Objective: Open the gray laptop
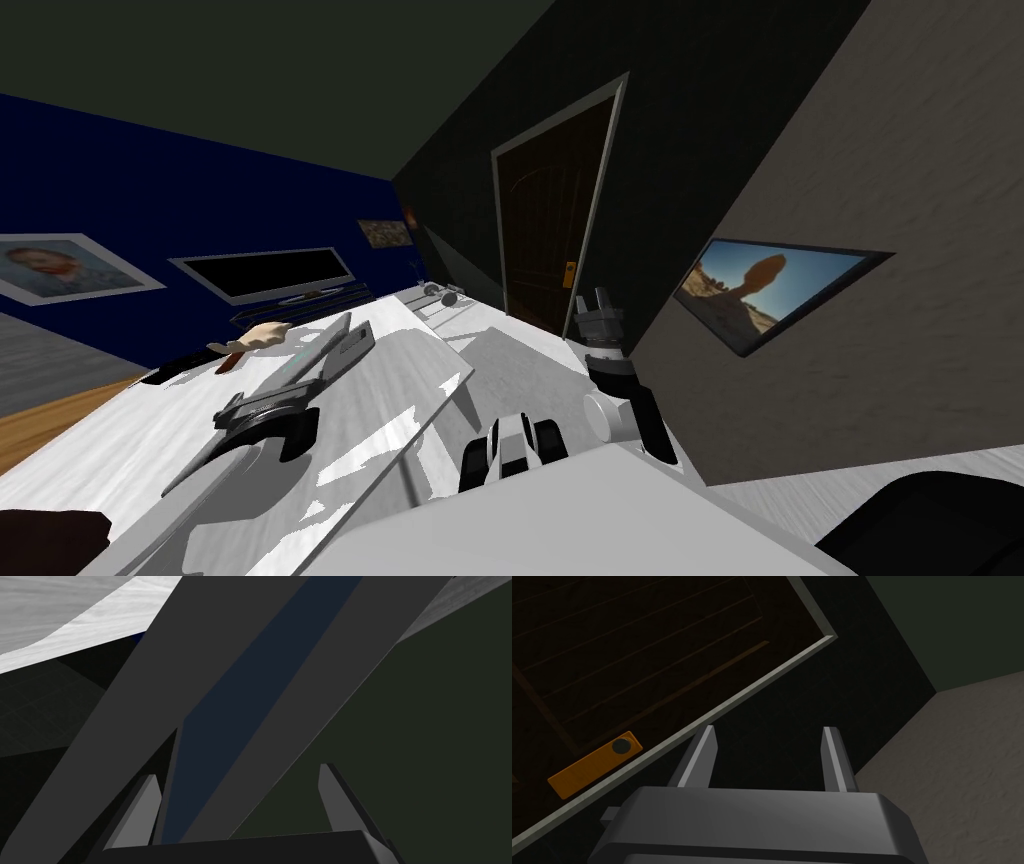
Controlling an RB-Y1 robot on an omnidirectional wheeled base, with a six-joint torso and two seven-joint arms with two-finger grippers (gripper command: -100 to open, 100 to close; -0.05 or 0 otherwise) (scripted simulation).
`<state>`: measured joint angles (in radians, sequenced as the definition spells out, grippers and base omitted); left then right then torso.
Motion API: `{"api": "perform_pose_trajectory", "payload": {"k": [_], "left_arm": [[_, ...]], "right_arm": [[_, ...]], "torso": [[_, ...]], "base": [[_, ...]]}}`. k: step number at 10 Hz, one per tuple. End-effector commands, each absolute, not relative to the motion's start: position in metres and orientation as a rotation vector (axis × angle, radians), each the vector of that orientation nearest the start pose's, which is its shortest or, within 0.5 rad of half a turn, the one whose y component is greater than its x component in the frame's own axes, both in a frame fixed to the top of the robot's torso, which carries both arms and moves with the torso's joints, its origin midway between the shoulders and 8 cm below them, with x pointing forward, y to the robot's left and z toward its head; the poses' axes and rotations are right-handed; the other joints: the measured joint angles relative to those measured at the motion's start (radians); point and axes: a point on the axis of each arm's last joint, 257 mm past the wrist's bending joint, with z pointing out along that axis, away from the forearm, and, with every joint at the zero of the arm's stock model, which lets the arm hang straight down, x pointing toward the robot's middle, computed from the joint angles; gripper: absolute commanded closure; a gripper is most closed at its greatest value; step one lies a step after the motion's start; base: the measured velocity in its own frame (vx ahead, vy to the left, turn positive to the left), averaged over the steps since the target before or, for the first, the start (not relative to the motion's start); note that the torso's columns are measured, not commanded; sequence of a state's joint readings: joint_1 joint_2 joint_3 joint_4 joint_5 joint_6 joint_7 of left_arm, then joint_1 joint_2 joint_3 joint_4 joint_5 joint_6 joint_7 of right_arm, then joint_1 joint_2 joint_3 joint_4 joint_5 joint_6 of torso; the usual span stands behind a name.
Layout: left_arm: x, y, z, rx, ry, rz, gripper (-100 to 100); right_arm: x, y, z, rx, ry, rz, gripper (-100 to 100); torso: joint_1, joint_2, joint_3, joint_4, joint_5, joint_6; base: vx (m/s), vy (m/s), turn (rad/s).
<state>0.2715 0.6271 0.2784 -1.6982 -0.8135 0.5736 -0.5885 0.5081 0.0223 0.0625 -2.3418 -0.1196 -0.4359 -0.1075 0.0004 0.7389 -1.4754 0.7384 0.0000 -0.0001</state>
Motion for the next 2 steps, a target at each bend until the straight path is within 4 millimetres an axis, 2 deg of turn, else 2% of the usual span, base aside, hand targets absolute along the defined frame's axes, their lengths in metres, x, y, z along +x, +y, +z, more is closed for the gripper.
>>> {"api": "perform_pose_trajectory", "payload": {"k": [1, 2], "left_arm": [[0.3803, 0.6539, -0.1641, -0.254, 1.679, 1.010, 0], [0.3804, 0.6539, -0.1639, -0.254, 1.679, 1.010, 0]], "right_arm": [[0.3427, -0.2747, 0.0364, 0.802, 0.493, 1.538, 0], [0.3427, -0.2747, 0.0364, 0.802, 0.493, 1.538, 0]], "torso": [[0.000, -0.001, 0.000, -0.001, 0.001, 0.000], [0.000, -0.001, -0.001, -0.001, 0.001, 0.000]], "base": [[0.000, 0.000, 0.000], [0.000, 0.000, 0.000]]}}
